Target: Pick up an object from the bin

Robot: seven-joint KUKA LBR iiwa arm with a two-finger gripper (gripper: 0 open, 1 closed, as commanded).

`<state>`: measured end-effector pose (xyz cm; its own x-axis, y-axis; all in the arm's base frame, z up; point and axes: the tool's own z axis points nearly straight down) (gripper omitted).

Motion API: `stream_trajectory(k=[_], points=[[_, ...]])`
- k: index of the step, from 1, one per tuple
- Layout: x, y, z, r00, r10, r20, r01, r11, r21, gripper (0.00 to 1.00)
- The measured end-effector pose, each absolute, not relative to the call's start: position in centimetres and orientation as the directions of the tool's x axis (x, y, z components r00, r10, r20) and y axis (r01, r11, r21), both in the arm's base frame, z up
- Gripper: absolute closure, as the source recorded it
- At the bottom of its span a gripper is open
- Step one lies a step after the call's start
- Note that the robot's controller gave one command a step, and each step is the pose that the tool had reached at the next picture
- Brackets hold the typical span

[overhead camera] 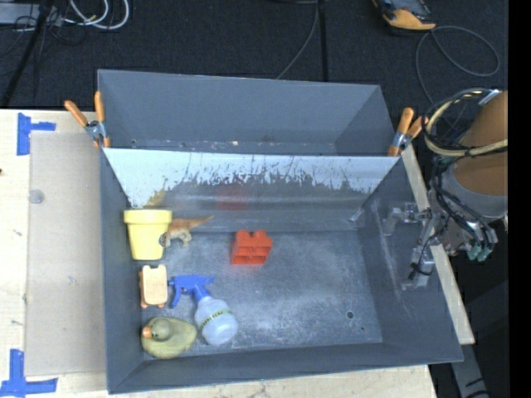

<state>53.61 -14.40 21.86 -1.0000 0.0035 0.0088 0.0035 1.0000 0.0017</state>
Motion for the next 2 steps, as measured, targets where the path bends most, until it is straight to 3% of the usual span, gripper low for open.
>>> stream_trajectory(k=[1, 2], points=[[53.8, -14.3, 22.3, -1.000, 0.000, 0.001, 0.000, 1.000, 0.000, 0.00], [54.1, -12.8, 19.0, -0.998, -0.065, -0.001, -0.065, 0.998, -0.001, 0.00]])
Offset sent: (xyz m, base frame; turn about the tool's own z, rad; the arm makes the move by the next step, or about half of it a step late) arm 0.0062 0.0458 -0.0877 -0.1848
